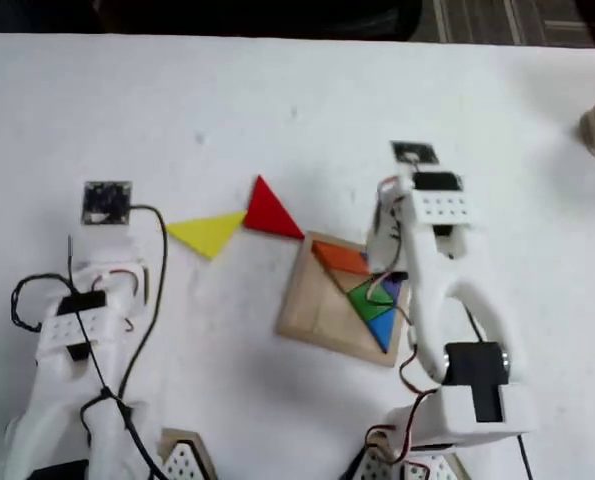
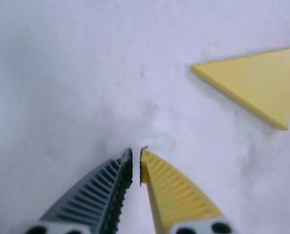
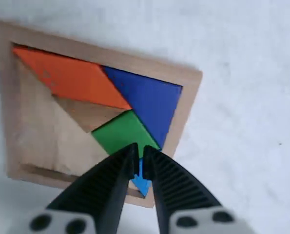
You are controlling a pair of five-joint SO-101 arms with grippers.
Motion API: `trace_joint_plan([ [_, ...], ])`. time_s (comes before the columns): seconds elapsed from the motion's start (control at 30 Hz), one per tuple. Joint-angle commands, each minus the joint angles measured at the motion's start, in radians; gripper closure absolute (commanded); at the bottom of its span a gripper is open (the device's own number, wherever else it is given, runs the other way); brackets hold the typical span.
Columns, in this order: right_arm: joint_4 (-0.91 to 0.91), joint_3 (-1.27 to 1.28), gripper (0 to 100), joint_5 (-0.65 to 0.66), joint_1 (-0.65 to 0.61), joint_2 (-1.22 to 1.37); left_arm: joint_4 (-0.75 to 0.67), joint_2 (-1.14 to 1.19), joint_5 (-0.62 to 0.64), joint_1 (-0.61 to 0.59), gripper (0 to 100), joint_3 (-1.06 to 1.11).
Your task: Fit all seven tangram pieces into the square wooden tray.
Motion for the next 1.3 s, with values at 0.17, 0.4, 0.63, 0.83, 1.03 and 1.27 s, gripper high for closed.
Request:
trace_joint_plan([
  [0.17,-0.036,-0.224,79.4,0.002,-0.28,-0.002,-0.043,-0.033,0.011,-0.021,94,-0.006],
  [0.4,-0.154,-0.431,87.3,0.124,-0.331,0.228,-0.044,-0.033,0.011,-0.021,94,-0.006],
  [0.63,-0.182,-0.776,88.2,0.173,-0.337,0.547,-0.066,-0.031,0.009,-0.018,94,-0.005],
  [0.83,-0.124,-0.984,88.5,0.176,-0.375,0.687,-0.068,-0.031,0.009,-0.018,94,-0.005],
  [1.03,-0.117,-1.013,88.2,0.176,-0.394,0.763,-0.068,-0.031,0.009,-0.018,94,-0.005],
  [1.27,-0.202,-1.022,88.5,0.176,-0.43,0.931,-0.068,-0.031,0.009,-0.018,94,-0.005],
])
